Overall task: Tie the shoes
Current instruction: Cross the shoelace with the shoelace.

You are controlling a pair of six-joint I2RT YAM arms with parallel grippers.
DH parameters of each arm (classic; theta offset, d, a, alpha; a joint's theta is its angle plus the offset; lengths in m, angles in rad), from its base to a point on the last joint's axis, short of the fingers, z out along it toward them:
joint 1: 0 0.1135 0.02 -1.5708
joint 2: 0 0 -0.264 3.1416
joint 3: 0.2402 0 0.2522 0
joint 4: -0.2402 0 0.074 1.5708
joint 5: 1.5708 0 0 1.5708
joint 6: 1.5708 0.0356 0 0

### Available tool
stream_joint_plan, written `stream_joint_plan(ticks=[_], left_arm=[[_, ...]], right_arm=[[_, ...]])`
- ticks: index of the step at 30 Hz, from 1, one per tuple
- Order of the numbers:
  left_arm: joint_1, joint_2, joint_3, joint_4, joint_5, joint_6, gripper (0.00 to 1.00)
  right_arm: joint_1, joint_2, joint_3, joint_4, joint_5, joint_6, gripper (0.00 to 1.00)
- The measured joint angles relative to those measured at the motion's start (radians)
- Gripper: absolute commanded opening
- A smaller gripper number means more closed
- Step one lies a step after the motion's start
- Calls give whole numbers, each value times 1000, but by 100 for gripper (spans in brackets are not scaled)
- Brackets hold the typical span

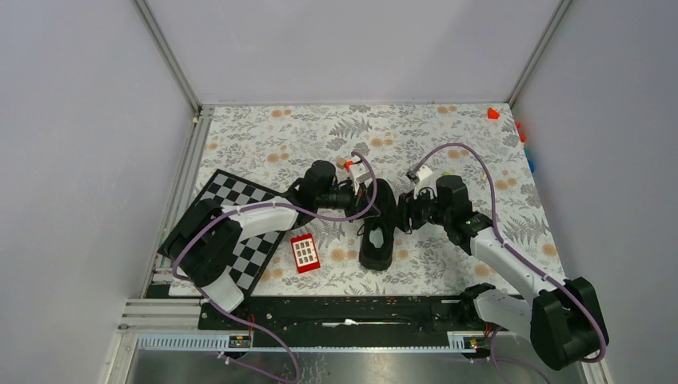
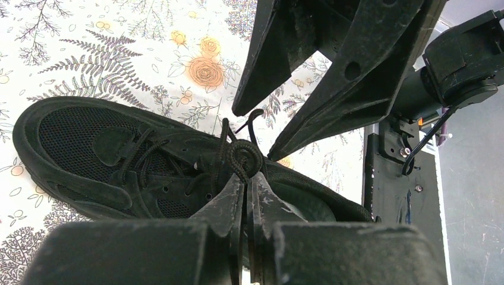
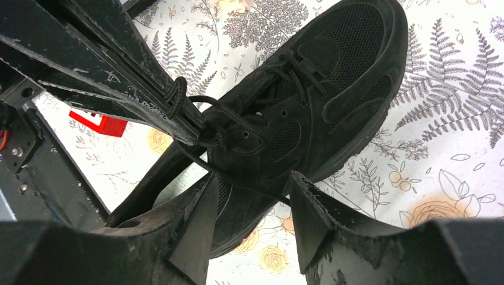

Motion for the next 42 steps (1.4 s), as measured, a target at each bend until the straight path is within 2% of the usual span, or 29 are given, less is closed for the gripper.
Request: stream_joint_plan(ticks=[6,16,18,24,26,33,36,39,42], left_arm=[[3,0,9,0,0,0,0],[8,0,9,0,0,0,0],[8,0,10,0,0,0,0],[8,0,9,0,0,0,0],[8,0,9,0,0,0,0],[8,0,9,0,0,0,0],[8,0,10,0,0,0,0],[8,0,10,0,0,0,0],[8,0,10,0,1,0,0]], right_arm=[[0,18,-6,39,-44,-55,50],[0,71,-5,35,-118,-64,52],[0,84,-5,39,-119,-64,45],[1,108,2,35,-152,-56,9],[3,107,3,32,-164,-56,0],[3,83,4,8,-151,-58,0],[3,68,8,-10,-136,-58,4],[3,58,16,-40,-120,-58,12],[3,56,24,-60,-111,-58,14]])
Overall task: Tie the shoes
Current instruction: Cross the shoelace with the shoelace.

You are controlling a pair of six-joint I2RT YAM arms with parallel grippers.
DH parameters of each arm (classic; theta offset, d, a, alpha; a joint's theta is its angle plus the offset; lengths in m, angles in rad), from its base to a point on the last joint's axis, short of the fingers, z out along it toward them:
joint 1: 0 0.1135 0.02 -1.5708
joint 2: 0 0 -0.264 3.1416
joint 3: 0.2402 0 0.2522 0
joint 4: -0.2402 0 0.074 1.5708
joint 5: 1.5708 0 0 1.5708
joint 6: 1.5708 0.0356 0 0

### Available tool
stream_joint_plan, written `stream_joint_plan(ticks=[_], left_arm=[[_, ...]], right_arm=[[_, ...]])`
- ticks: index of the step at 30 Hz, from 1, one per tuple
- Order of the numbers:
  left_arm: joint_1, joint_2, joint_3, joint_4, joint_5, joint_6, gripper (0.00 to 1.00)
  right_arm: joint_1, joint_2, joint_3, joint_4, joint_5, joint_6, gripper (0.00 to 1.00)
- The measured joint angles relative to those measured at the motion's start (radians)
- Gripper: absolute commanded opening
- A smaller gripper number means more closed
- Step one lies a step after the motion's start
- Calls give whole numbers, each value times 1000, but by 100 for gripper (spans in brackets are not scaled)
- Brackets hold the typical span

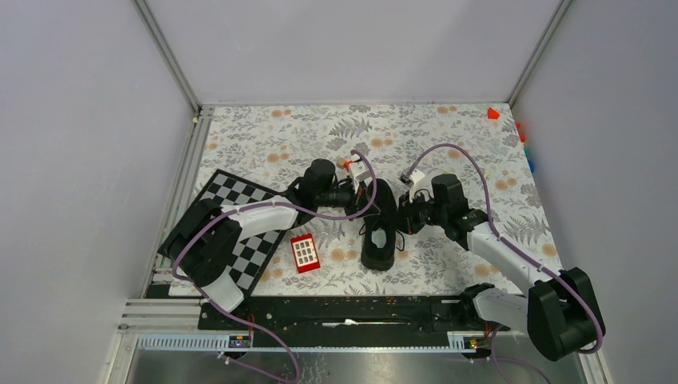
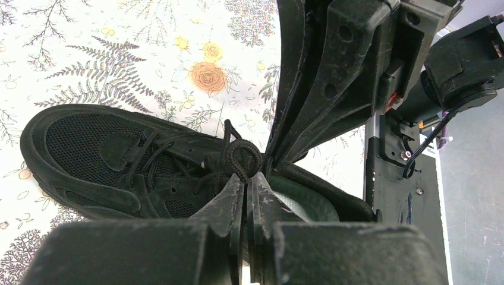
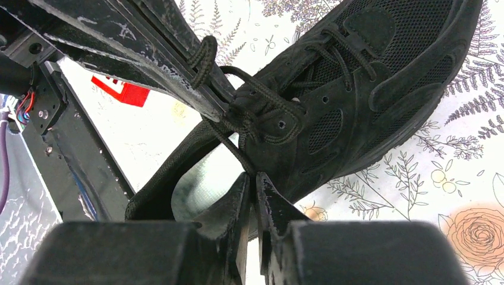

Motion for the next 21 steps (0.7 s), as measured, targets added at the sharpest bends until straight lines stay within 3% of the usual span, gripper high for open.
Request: stream_joint_plan(ticks=[6,10,13,16,21], left_arm=[[0,0,3,0,0,0,0],[0,0,3,0,0,0,0],[0,0,3,0,0,0,0],[0,0,4,0,1,0,0],[0,0,4,0,3,0,0]], right_arm=[[0,3,4,-5,-5,5,16],[0,17,16,-12,-15,19,28],[0,18,19,-12,-25,26,18],[0,18,21,-12,-25,30,2],[0,18,26,-12,-29,35,0]])
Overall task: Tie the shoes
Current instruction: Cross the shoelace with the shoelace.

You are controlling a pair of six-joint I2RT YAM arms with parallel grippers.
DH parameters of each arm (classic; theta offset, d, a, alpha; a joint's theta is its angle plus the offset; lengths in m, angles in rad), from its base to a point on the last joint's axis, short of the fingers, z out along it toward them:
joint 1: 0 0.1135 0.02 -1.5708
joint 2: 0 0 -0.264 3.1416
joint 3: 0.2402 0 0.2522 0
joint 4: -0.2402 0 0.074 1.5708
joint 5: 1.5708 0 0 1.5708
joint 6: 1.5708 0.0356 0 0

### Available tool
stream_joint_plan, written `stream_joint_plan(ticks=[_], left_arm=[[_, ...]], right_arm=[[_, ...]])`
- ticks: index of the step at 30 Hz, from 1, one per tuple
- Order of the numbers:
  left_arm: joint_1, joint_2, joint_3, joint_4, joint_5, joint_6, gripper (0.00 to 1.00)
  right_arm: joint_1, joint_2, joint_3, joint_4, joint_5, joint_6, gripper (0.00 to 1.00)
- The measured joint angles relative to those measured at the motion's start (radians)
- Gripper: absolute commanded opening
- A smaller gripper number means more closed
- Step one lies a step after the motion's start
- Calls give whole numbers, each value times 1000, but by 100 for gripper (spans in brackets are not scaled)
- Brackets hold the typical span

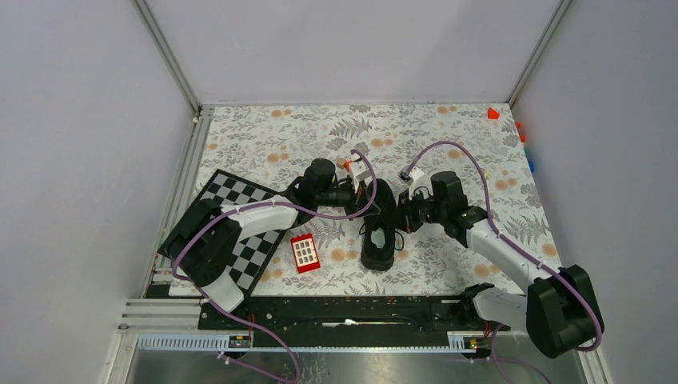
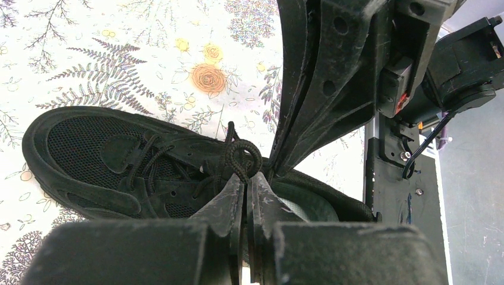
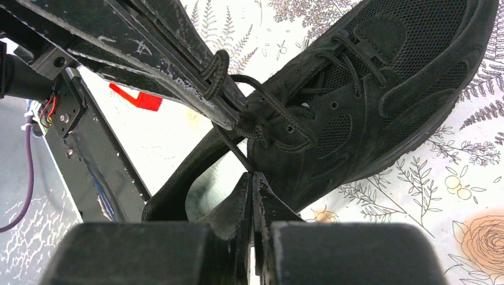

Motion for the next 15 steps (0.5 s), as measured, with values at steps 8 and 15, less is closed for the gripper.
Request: stream_joint_plan(ticks=[8,15], left_arm=[[0,0,0,0,0,0,0],[0,0,0,0,1,0,0]], right_arm=[[0,-14,5,-8,0,5,0],[-1,-32,50,-31,22,4,0]])
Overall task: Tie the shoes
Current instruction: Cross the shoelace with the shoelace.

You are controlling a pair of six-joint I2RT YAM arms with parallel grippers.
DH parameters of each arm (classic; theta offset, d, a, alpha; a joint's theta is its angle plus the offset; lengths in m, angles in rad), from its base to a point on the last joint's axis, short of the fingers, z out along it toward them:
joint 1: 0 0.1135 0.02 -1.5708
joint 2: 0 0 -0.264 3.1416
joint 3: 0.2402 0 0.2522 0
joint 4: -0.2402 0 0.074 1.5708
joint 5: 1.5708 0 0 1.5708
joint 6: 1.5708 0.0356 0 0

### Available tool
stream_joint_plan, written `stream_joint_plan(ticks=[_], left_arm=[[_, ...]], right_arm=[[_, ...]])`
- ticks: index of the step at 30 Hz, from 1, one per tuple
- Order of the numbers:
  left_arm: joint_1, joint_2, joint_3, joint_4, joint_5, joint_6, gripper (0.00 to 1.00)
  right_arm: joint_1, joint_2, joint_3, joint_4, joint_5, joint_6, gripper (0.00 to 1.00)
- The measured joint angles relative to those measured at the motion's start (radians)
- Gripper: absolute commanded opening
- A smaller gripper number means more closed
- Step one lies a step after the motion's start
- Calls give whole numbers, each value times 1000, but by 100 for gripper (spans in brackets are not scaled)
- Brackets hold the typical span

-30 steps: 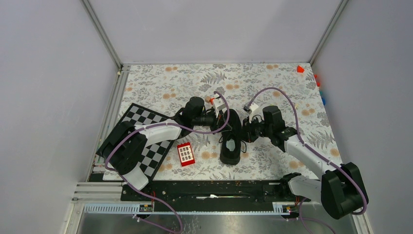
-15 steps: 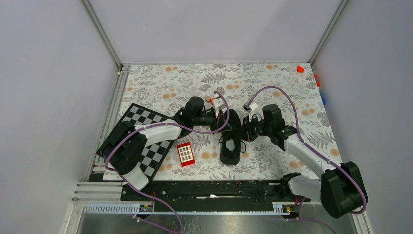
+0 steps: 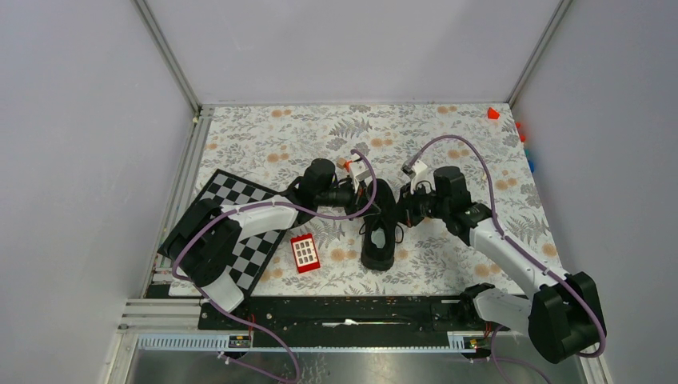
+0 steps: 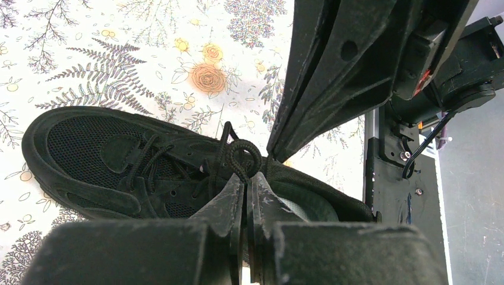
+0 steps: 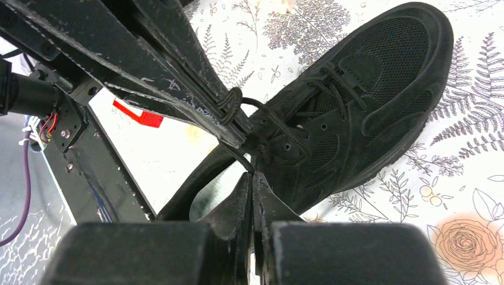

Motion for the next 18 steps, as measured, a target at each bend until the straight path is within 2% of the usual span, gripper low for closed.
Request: stream_joint_plan(ticks=[10,18], left_arm=[[0,0,0,0,3,0,0],[0,0,0,0,4,0,0]], right_arm=[[-2,31,49,-9,64,0,0],[-2,87,85,-8,59,1,0]])
